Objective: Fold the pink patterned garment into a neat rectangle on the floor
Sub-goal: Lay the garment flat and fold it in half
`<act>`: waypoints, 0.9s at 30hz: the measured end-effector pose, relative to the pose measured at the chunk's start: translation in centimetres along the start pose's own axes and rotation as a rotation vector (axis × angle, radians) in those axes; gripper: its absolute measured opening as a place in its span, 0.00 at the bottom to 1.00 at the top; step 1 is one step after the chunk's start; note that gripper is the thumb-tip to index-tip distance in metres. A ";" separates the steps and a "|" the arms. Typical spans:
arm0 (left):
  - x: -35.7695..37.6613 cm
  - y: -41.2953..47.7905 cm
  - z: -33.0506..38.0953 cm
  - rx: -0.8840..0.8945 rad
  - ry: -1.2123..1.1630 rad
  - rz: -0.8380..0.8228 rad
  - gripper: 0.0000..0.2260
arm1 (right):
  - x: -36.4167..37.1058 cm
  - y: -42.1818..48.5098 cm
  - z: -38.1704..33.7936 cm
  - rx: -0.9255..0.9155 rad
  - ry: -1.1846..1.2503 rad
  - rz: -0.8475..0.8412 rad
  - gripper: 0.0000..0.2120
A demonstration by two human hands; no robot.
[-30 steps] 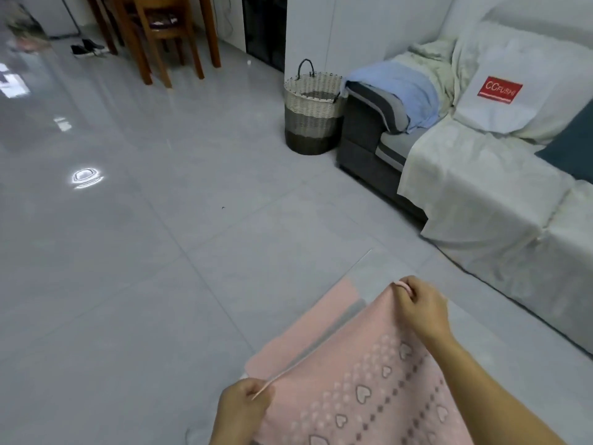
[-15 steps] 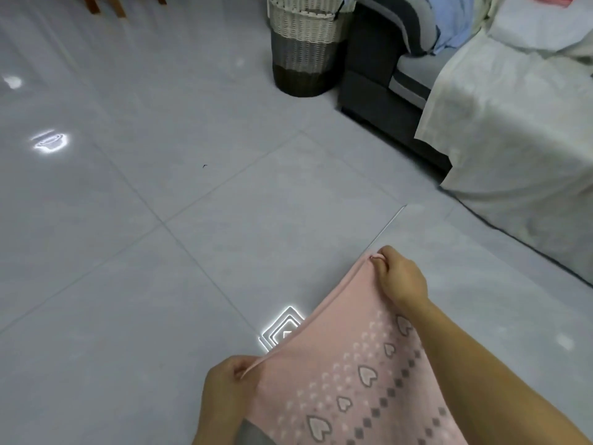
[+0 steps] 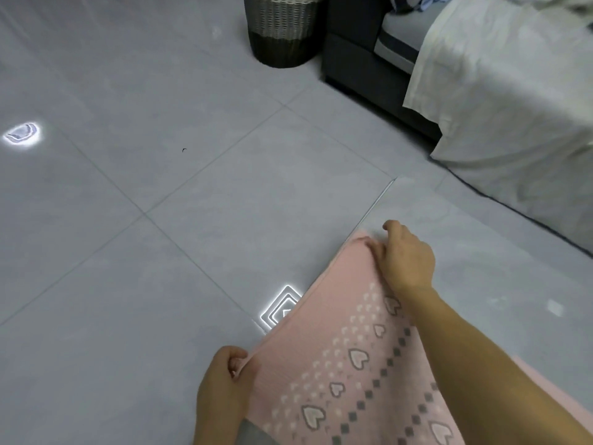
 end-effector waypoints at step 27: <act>22.3 -18.2 7.4 1.155 1.027 -0.443 0.31 | -2.6 -38.8 20.9 0.201 0.013 -0.217 0.25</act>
Point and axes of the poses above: each hand's wrist, its own y-axis towards the middle knuckle, its own x-axis out of the palm, z = x × y, the point moved 4 cm from there along y, towards the middle knuckle
